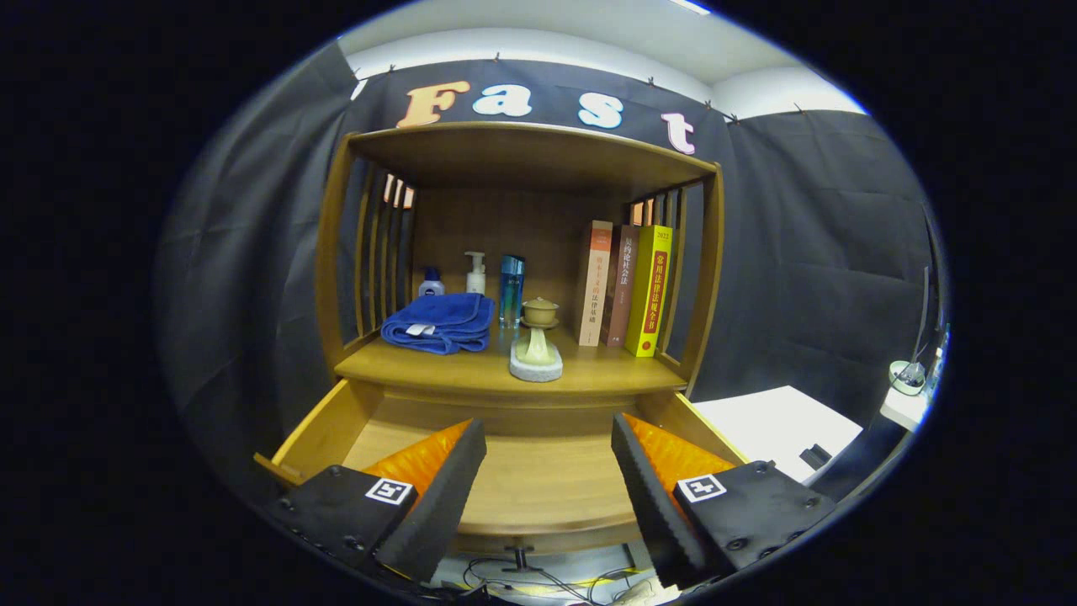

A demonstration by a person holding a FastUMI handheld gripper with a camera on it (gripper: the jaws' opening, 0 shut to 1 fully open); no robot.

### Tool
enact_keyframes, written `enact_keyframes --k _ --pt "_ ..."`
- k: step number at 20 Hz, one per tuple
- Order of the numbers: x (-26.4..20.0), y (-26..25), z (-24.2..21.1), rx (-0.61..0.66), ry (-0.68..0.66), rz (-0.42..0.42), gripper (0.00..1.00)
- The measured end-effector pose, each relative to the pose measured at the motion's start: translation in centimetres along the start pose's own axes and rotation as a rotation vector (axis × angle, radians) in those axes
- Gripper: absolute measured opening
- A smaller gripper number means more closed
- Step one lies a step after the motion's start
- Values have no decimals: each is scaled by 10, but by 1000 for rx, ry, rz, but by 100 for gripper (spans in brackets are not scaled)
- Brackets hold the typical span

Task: Pull open the drawer, take out the items inside it, and place them on the countertop above the cabinet.

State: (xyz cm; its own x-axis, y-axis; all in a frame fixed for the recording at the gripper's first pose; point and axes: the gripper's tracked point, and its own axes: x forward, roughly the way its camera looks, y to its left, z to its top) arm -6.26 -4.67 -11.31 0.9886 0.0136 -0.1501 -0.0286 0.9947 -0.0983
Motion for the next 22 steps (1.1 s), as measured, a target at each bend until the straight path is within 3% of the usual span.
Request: enact_keyframes --k 9,12,17,22 --pt "-42 7 -65 6 -7 15 99" --pt "-42 11 -86 -26 30 33 99" --pt "-33 14 -120 27 104 24 99" --pt "-29 20 -125 61 116 24 97"
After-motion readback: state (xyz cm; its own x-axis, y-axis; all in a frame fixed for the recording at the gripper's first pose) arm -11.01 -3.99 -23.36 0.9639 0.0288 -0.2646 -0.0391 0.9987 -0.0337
